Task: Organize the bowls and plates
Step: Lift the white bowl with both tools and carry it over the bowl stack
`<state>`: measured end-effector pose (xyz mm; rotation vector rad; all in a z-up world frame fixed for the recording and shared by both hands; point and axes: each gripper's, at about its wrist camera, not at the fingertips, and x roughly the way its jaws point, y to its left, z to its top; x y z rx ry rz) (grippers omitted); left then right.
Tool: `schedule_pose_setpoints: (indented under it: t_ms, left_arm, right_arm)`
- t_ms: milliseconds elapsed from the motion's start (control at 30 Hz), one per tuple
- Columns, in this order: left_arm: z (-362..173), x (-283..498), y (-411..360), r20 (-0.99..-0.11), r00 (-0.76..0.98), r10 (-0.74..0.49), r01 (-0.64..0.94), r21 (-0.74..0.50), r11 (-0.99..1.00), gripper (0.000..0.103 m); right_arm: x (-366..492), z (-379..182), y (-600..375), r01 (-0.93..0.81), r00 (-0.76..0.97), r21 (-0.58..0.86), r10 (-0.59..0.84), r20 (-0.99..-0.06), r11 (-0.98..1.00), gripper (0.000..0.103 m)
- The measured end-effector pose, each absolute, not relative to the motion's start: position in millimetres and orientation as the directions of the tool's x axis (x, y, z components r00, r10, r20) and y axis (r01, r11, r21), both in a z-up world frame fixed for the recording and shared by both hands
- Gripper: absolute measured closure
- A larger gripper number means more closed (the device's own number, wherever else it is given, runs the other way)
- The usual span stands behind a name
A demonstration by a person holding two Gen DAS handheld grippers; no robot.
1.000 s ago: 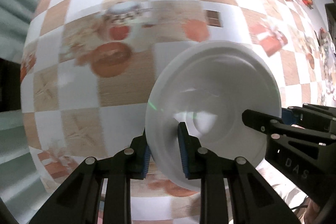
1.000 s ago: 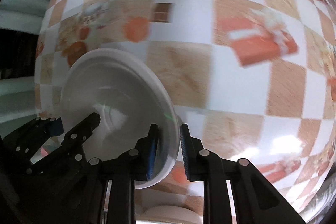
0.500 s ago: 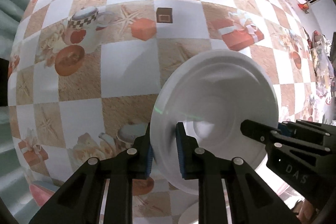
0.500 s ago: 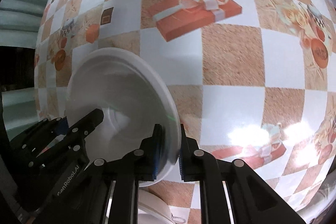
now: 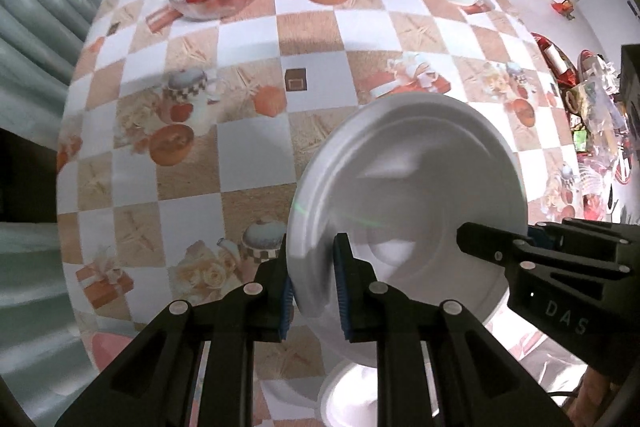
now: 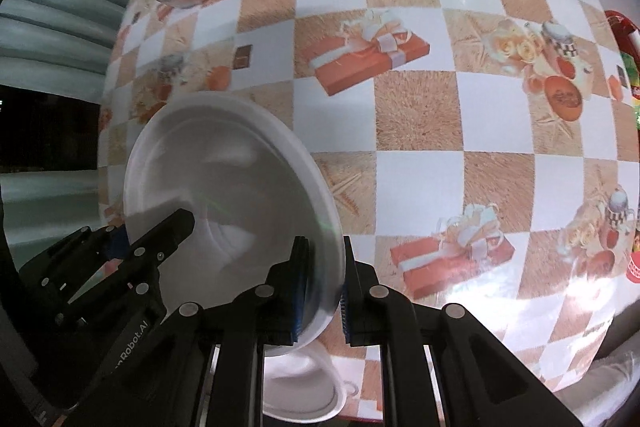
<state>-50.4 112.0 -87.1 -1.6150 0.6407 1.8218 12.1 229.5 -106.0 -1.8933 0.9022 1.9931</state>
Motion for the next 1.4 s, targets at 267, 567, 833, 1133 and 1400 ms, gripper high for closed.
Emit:
schedule_pose_setpoints:
  t_ms: [267,567,833,1133,1400]
  left_arm:
    - [-60,-25,103,-0.984,-0.096,0.151,-0.752,-0.028,-0.659,0.083]
    - [-52,13,82,-0.988,-0.072,0.136,-0.814,-0.02,-0.58,0.083]
    - [-59,34,67,-0.994,-0.036,0.104,-0.843,-0.025,-0.537,0.083]
    - [-75,45,59,-0.997,0.024,0.069,-0.855,-0.056,-0.516,0.082]
    - [-87,48,58,-0.998,0.052,0.038,-0.854,-0.065,-0.516,0.082]
  right_arm:
    - [36,-72,213,-0.575,-0.152,0.254,-0.203,-0.967,-0.777,0.088]
    - [77,-61,189,-0.596,-0.129,0.248,-0.213,-0.968,-0.764,0.087]
    - [101,-66,170,-0.609,-0.093,0.236,-0.228,-0.969,-0.757,0.087]
    - [121,-80,156,-0.635,-0.052,0.227,-0.253,-0.966,-0.738,0.087]
    - [127,-92,154,-0.662,-0.028,0.229,-0.282,-0.959,-0.714,0.087]
